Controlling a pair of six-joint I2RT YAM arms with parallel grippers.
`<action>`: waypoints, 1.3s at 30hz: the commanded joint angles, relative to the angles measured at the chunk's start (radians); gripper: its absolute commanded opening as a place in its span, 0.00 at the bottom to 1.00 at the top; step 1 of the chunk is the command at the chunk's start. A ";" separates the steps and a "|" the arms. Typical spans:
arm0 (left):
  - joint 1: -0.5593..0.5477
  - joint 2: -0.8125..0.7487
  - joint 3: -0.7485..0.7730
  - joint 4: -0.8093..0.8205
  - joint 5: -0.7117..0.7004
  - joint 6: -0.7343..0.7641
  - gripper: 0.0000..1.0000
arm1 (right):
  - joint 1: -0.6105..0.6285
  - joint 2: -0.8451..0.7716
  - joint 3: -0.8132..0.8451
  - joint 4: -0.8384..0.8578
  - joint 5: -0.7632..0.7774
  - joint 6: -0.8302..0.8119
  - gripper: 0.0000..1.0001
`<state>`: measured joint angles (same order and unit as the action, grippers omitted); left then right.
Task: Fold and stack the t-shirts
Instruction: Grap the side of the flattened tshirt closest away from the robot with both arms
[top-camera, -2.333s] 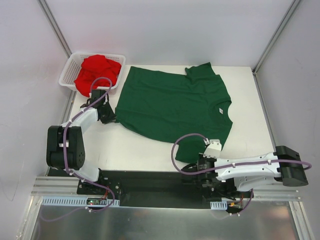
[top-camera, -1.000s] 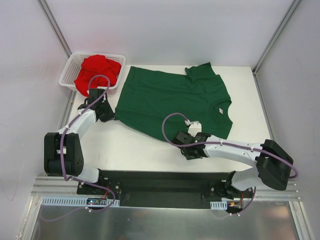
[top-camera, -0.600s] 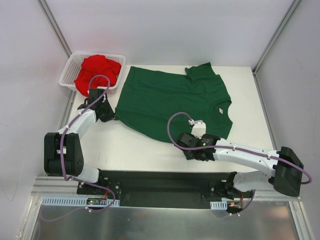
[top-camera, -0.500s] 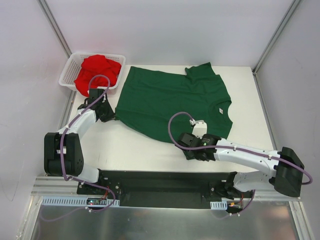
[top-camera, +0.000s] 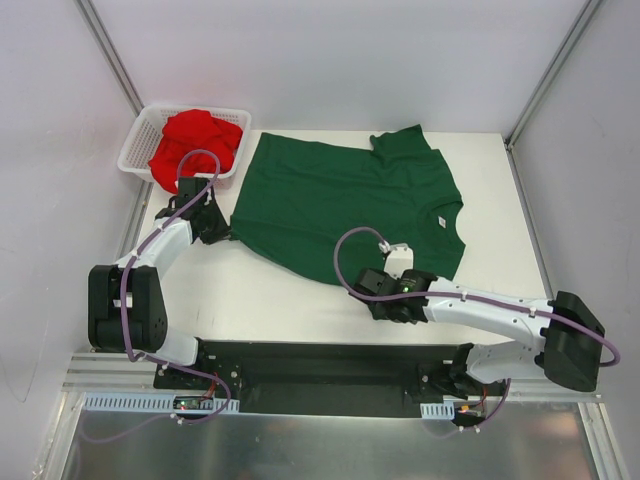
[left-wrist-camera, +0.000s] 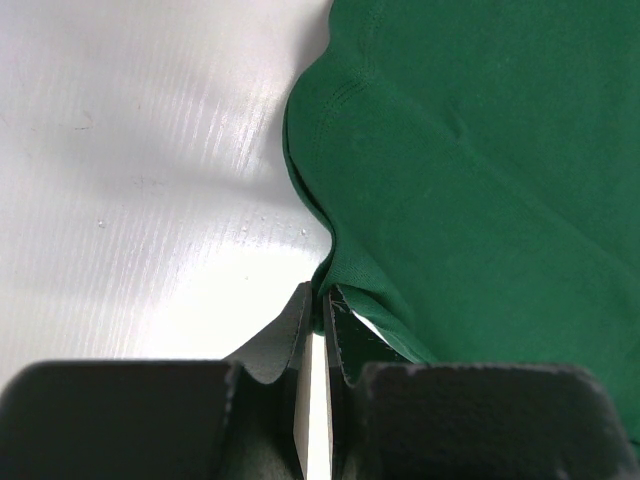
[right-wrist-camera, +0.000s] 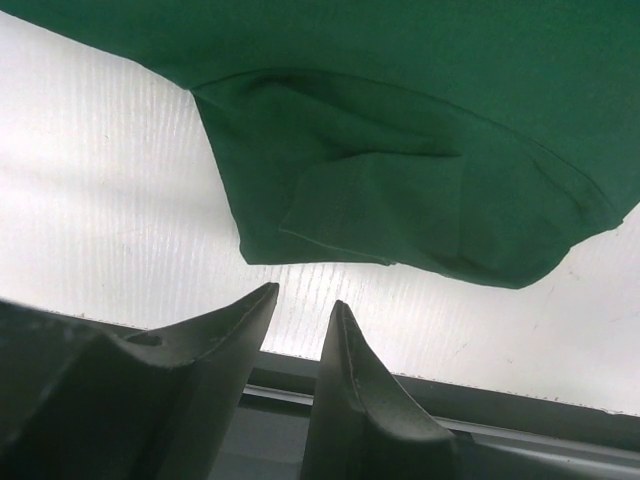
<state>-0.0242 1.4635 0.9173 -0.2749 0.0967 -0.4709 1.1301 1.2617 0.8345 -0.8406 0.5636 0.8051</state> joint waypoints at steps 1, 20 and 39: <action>0.010 -0.026 0.000 -0.007 0.000 0.009 0.00 | 0.005 0.016 -0.015 0.017 0.015 0.019 0.33; 0.010 -0.020 0.005 -0.007 0.000 0.011 0.00 | 0.026 -0.004 0.021 0.038 -0.013 -0.115 0.34; 0.010 -0.029 0.005 -0.007 -0.008 0.009 0.00 | -0.079 -0.145 0.172 -0.150 -0.376 -0.719 0.62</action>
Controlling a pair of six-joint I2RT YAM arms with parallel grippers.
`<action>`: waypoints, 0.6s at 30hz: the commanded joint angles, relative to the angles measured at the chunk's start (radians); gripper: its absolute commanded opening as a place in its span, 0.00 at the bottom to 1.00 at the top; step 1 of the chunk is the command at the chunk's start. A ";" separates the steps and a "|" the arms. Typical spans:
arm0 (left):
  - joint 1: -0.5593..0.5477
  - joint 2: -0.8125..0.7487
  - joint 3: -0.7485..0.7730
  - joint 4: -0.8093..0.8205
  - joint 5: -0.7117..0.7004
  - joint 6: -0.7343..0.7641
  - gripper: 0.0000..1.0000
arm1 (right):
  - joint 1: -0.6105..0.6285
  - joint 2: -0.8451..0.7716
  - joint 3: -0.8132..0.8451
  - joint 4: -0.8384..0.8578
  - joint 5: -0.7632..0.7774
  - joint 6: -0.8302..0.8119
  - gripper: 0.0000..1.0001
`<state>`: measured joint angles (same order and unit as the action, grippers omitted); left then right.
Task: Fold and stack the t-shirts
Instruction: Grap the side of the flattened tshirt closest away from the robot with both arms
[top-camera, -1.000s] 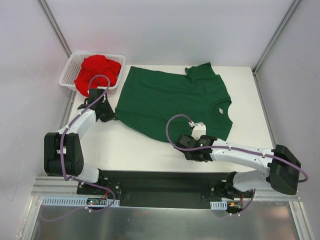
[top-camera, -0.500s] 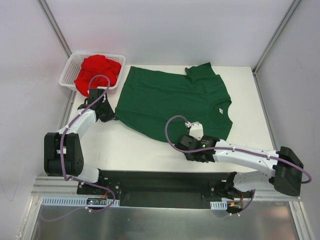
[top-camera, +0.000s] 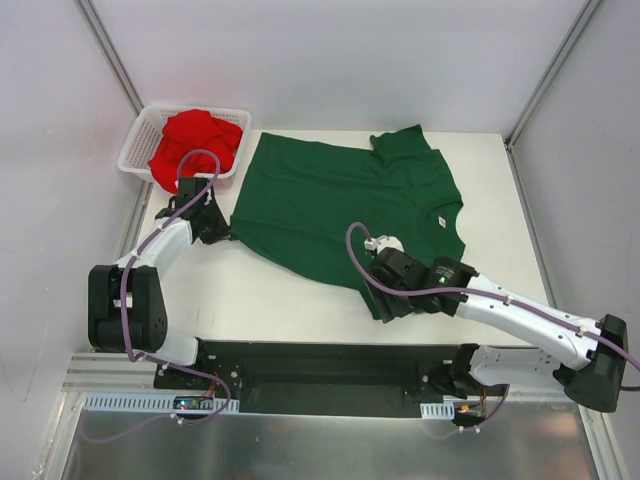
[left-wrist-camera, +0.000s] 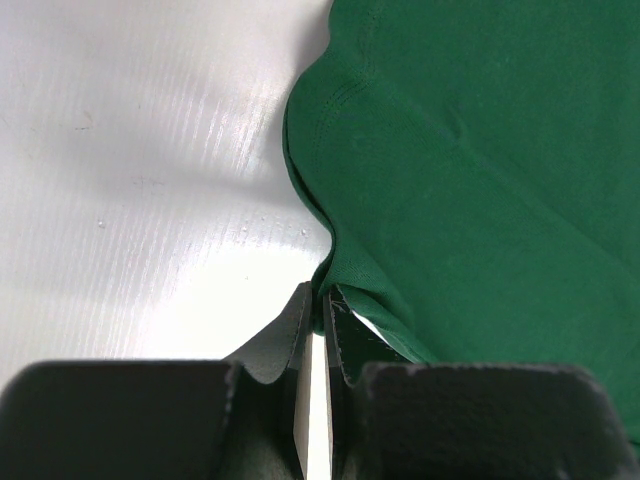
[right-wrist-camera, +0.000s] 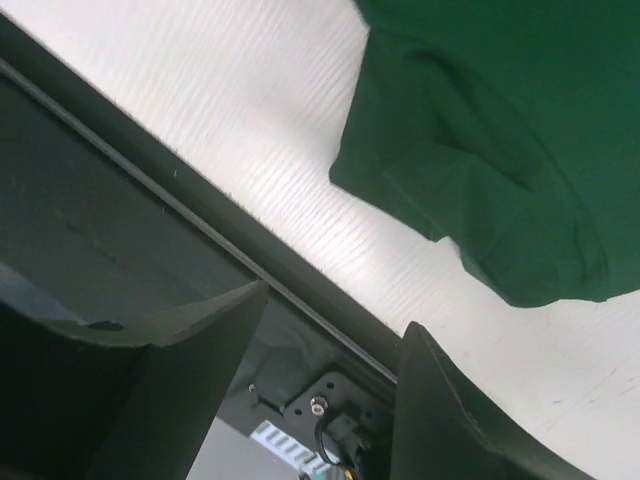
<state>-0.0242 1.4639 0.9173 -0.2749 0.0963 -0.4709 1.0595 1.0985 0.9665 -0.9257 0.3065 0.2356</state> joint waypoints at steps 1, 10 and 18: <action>0.010 -0.030 0.003 -0.007 -0.006 0.009 0.00 | -0.010 0.020 0.040 -0.068 -0.135 -0.162 0.63; 0.010 -0.034 -0.001 -0.007 -0.007 0.008 0.00 | -0.035 0.029 -0.009 -0.042 -0.262 -0.263 0.64; 0.010 -0.037 -0.008 -0.007 -0.007 0.008 0.00 | -0.043 0.141 -0.009 0.025 -0.299 -0.289 0.65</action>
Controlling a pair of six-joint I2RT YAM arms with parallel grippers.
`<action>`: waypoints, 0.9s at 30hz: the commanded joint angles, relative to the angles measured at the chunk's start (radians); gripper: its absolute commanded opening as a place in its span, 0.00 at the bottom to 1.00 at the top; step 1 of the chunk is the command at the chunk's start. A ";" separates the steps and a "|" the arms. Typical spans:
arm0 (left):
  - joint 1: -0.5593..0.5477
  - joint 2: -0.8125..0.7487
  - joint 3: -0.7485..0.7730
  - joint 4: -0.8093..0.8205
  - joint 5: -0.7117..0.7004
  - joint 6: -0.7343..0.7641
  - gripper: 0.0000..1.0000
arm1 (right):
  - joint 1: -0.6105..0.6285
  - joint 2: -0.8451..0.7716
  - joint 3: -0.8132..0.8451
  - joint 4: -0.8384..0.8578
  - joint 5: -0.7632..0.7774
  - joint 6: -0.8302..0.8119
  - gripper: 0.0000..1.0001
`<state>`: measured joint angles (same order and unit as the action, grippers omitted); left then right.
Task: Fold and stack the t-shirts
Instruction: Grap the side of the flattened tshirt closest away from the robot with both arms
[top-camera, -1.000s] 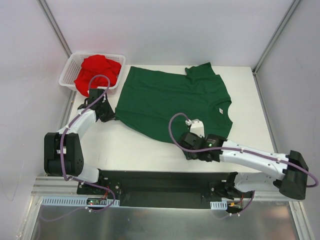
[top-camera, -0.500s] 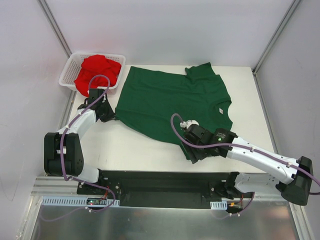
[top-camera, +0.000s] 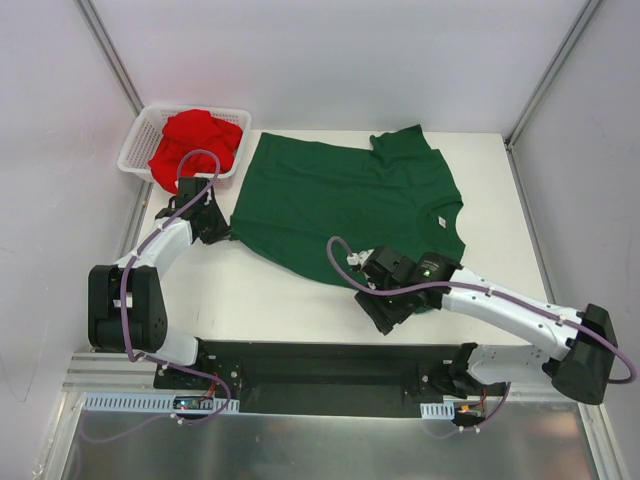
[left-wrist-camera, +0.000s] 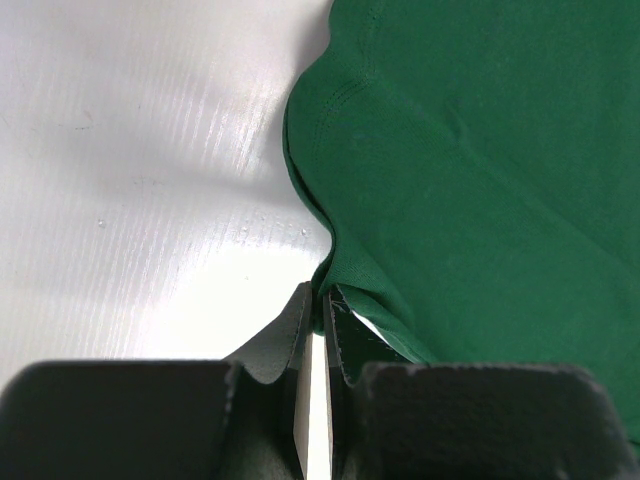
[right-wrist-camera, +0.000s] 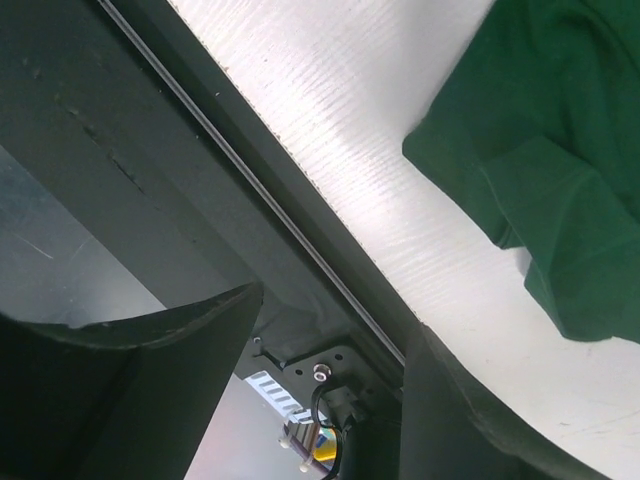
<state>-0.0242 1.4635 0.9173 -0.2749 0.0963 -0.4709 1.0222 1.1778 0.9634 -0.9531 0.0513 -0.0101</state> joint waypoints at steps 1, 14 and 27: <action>0.010 -0.035 -0.006 -0.006 -0.007 0.008 0.00 | -0.005 0.080 -0.006 0.066 -0.042 -0.045 0.65; 0.010 -0.028 -0.006 -0.007 -0.018 0.012 0.00 | -0.034 0.235 0.087 0.126 0.094 -0.166 0.69; 0.012 -0.020 -0.003 -0.006 -0.020 0.011 0.00 | -0.068 0.252 0.130 0.036 0.236 -0.212 0.72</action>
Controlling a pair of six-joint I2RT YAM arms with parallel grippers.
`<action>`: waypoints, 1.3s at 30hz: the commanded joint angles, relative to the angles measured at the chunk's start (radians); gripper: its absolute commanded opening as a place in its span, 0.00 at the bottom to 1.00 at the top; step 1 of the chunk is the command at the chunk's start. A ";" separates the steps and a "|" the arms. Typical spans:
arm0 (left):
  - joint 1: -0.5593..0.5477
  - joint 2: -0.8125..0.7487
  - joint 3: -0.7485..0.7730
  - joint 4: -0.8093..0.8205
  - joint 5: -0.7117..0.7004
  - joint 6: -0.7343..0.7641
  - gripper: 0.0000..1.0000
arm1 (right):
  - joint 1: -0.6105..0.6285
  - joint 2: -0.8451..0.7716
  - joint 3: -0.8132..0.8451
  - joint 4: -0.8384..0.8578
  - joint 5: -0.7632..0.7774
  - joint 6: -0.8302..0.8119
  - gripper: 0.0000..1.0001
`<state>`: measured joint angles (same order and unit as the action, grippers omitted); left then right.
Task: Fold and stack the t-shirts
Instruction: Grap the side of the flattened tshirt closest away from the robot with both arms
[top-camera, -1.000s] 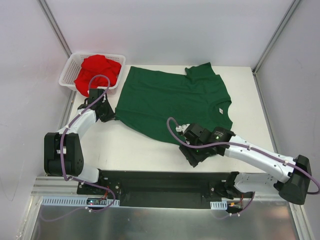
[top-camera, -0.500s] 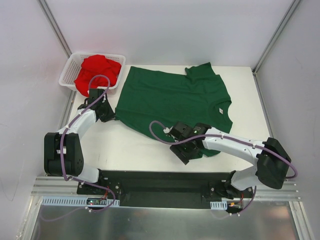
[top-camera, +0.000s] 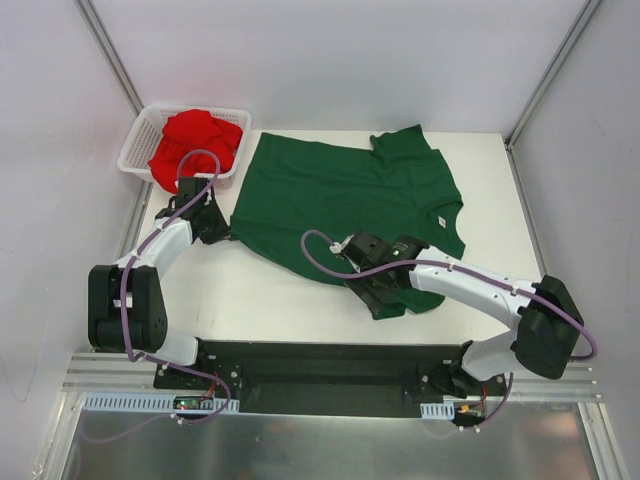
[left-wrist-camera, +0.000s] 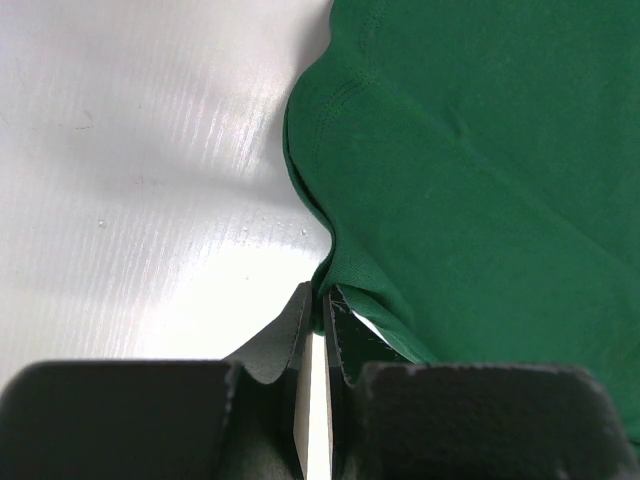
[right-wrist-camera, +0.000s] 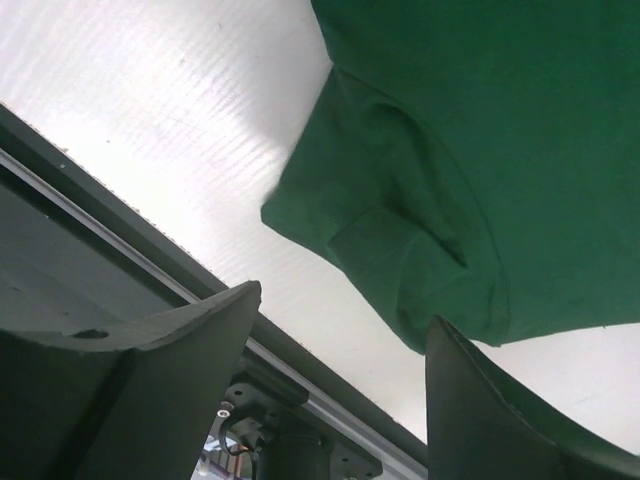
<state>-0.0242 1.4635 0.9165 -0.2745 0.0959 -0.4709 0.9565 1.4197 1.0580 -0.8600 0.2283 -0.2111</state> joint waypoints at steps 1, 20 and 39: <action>0.012 -0.017 -0.002 -0.006 -0.019 0.012 0.00 | -0.002 0.012 0.037 -0.063 0.056 -0.007 0.71; 0.015 -0.012 0.001 -0.005 -0.018 0.011 0.00 | 0.031 0.099 -0.001 -0.047 0.091 0.006 0.67; 0.018 -0.025 -0.005 -0.005 -0.018 0.011 0.00 | 0.044 0.147 -0.003 -0.042 0.088 0.015 0.59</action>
<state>-0.0177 1.4635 0.9165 -0.2749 0.0959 -0.4709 0.9894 1.5475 1.0481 -0.8818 0.3027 -0.2028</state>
